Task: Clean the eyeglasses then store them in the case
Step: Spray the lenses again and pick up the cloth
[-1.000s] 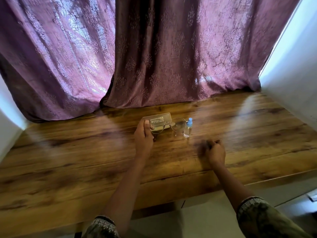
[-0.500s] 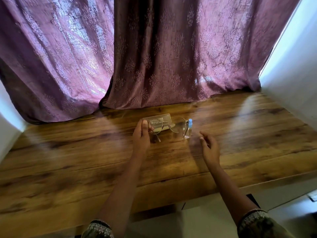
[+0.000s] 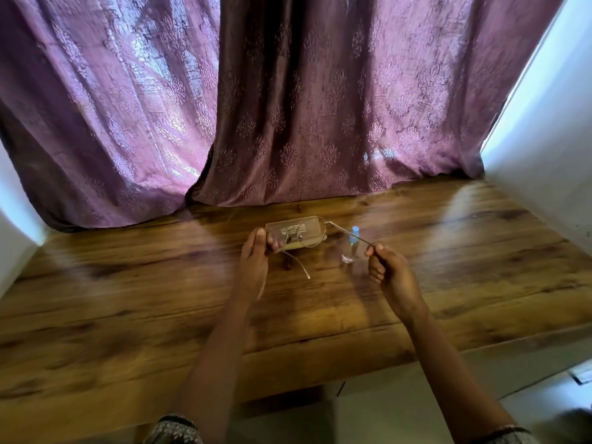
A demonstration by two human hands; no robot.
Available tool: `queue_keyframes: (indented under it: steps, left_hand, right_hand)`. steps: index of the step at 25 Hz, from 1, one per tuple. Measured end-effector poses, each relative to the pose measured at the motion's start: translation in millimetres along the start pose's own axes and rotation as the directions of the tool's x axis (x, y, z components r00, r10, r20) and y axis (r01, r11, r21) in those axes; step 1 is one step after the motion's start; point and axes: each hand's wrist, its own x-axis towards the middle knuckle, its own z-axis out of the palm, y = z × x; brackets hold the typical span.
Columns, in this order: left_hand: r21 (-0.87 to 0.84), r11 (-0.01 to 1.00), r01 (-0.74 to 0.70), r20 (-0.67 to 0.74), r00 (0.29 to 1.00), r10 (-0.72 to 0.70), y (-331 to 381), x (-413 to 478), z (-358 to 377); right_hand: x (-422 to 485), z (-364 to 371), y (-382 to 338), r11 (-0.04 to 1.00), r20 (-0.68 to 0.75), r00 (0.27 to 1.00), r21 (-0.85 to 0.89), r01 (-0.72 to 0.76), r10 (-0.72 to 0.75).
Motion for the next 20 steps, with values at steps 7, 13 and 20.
queue_keyframes:
  steps: [7,13,20]
  left_hand:
    - [-0.028,0.981,0.191,0.047,0.981,-0.190,2.5,-6.8,13.0]
    - [0.588,0.808,-0.044,-0.072,0.992,0.106,23.5,-5.3,29.3]
    - [0.803,0.537,-0.259,0.156,0.961,0.229,27.4,-8.2,38.0]
  right_hand:
    - [-2.6,2.0,-18.1,0.991,-0.063,0.991,-0.079,0.111,-0.116]
    - [-2.6,12.3,-14.0,0.962,-0.107,0.981,-0.238,0.132,-0.161]
    - [-3.6,22.2,-8.3,0.936,-0.111,0.980,-0.332,0.119,-0.164]
